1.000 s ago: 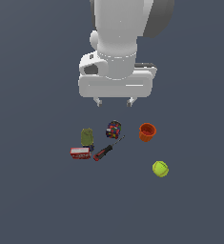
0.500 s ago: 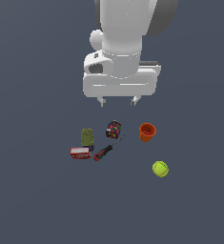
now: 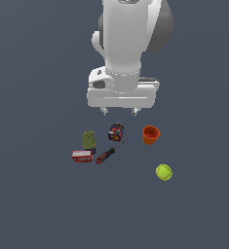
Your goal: Pick up a designated object from a clutter of objects.
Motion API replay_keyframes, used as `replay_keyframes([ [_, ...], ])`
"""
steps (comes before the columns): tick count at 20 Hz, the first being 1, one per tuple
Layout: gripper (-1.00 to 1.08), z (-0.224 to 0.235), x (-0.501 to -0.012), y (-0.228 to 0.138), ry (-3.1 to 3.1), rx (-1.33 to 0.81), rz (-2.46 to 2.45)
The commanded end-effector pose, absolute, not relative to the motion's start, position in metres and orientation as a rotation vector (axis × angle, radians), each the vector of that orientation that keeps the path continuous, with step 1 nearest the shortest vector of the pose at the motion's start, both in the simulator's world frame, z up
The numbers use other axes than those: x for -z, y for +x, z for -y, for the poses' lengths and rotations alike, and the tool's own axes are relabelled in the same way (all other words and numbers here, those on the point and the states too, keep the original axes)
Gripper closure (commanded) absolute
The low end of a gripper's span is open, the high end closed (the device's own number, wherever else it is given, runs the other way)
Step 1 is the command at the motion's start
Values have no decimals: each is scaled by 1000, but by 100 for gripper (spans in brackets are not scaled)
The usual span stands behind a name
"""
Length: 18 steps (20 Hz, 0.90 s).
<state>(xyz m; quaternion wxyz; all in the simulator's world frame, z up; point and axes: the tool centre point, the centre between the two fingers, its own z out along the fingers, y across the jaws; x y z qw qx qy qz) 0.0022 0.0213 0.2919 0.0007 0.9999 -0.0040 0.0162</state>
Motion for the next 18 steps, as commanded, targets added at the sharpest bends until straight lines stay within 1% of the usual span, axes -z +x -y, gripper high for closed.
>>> replay_keyframes([
  [1,-92,-21,-274,-2,3140,-46,49],
  [7,-92,-19,-220,-18,3137,-34,166],
  [13,-92,-17,-164,-45,3128,-20,296],
  [18,-92,-16,-130,-68,3119,-10,383],
])
